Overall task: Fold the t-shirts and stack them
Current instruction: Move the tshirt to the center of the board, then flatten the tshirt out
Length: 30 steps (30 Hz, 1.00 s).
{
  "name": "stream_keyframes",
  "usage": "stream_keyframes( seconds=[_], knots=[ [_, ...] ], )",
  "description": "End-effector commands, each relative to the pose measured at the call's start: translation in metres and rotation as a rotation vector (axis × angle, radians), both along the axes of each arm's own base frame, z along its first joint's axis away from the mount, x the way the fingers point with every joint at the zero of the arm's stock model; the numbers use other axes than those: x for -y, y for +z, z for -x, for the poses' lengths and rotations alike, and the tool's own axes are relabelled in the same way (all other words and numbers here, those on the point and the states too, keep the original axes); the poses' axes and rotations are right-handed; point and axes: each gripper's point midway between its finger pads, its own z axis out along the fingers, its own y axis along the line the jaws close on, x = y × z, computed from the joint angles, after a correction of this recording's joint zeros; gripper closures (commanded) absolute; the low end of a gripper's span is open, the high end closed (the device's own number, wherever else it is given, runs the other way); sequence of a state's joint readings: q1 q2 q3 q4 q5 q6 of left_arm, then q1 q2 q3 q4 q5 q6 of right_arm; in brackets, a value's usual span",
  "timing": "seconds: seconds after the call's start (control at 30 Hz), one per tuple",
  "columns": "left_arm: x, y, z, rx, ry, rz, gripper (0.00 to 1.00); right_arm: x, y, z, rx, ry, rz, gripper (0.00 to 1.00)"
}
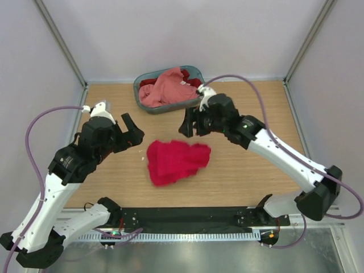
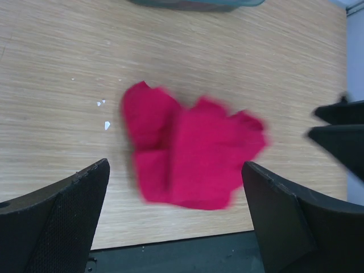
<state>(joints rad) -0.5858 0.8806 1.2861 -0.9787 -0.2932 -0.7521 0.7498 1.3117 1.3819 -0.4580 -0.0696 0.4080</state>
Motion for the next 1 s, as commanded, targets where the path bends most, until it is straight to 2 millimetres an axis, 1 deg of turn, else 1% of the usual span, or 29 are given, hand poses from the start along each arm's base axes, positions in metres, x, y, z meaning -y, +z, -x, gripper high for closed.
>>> stream_keyframes(
  seconds=[0.0,0.03,0.07,0.1,0.13,0.17,0.23,0.27,0.3,0.33,0.37,0.4,0.47,0.5,0.53,0.57,0.6,0.63,0.67,0.7,0.77,0.8,0.83,0.87,0.9,0.93,0.97],
  knots=[
    [0.006,-0.014,0.005,-0.074,-0.014,0.01,0.0,0.007,-0.075,0.033,-0.271,0.042,0.124,0.24],
    [0.008,-0.024,0.004,-0.113,-0.017,-0.005,0.0,0.014,-0.083,0.033,-0.28,0.023,0.159,0.19],
    [0.012,-0.028,0.005,-0.135,-0.031,0.0,0.01,0.022,-0.095,0.038,-0.309,0.011,0.203,0.17],
    [0.015,-0.034,0.005,-0.157,-0.041,-0.004,0.01,0.03,-0.104,0.039,-0.322,-0.01,0.238,0.14],
    [0.019,-0.046,0.002,-0.195,-0.044,-0.017,0.02,0.041,-0.114,0.037,-0.329,-0.047,0.289,0.12],
    [0.024,-0.052,0.001,-0.216,-0.059,-0.01,0.02,0.047,-0.124,0.037,-0.346,-0.06,0.315,0.12],
    [0.034,-0.066,-0.002,-0.26,-0.083,-0.005,0.02,0.056,-0.143,0.031,-0.39,-0.085,0.355,0.14],
    [0.041,-0.082,-0.005,-0.312,-0.089,-0.017,0.03,0.058,-0.151,0.029,-0.409,-0.086,0.368,0.15],
    [0.048,-0.09,-0.004,-0.347,-0.109,-0.007,0.04,0.06,-0.161,0.026,-0.435,-0.094,0.387,0.18],
    [0.053,-0.098,-0.006,-0.37,-0.117,-0.002,0.04,0.061,-0.176,0.02,-0.476,-0.099,0.406,0.2],
    [0.058,-0.115,-0.01,-0.412,-0.118,-0.012,0.04,0.062,-0.185,0.018,-0.5,-0.101,0.416,0.21],
    [0.061,-0.122,-0.012,-0.427,-0.119,-0.011,0.04,0.064,-0.198,0.014,-0.536,-0.108,0.425,0.25],
    [0.069,-0.142,-0.023,-0.455,-0.117,-0.017,0.04,0.064,-0.209,0.006,-0.583,-0.116,0.396,0.28],
    [0.07,-0.15,-0.025,-0.469,-0.112,-0.029,0.05,0.065,-0.213,0.004,-0.595,-0.118,0.389,0.3],
    [0.071,-0.156,-0.029,-0.473,-0.111,-0.039,0.05,0.066,-0.221,0.0,-0.613,-0.125,0.391,0.31],
    [0.072,-0.161,-0.032,-0.479,-0.11,-0.05,0.05,0.071,-0.224,-0.003,-0.633,-0.131,0.376,0.34],
    [0.073,-0.173,-0.035,-0.512,-0.105,-0.075,0.06,0.073,-0.228,-0.004,-0.646,-0.129,0.379,0.39],
    [0.075,-0.178,-0.036,-0.527,-0.11,-0.081,0.08,0.074,-0.23,-0.005,-0.653,-0.128,0.374,0.41],
    [0.076,-0.184,-0.038,-0.54,-0.11,-0.093,0.09,0.077,-0.235,-0.004,-0.669,-0.129,0.374,0.41],
    [0.078,-0.193,-0.041,-0.557,-0.109,-0.104,0.1,0.077,-0.237,-0.002,-0.675,-0.115,0.37,0.43],
    [0.077,-0.213,-0.041,-0.6,-0.109,-0.14,0.17,0.079,-0.242,0.003,-0.685,-0.104,0.374,0.44],
    [0.077,-0.219,-0.041,-0.613,-0.112,-0.145,0.21,0.079,-0.245,0.004,-0.691,-0.102,0.371,0.45],
    [0.078,-0.225,-0.04,-0.627,-0.115,-0.146,0.29,0.078,-0.247,0.006,-0.693,-0.097,0.364,0.44],
    [0.081,-0.229,-0.038,-0.643,-0.126,-0.136,0.31,0.078,-0.252,0.01,-0.71,-0.093,0.36,0.44],
    [0.082,-0.234,-0.037,-0.656,-0.125,-0.134,0.32,0.075,-0.253,0.013,-0.722,-0.08,0.341,0.44],
    [0.083,-0.242,-0.038,-0.666,-0.125,-0.135,0.33,0.073,-0.255,0.012,-0.723,-0.085,0.324,0.45],
    [0.083,-0.248,-0.035,-0.681,-0.127,-0.136,0.33,0.074,-0.26,0.016,-0.741,-0.086,0.325,0.45]
  ],
)
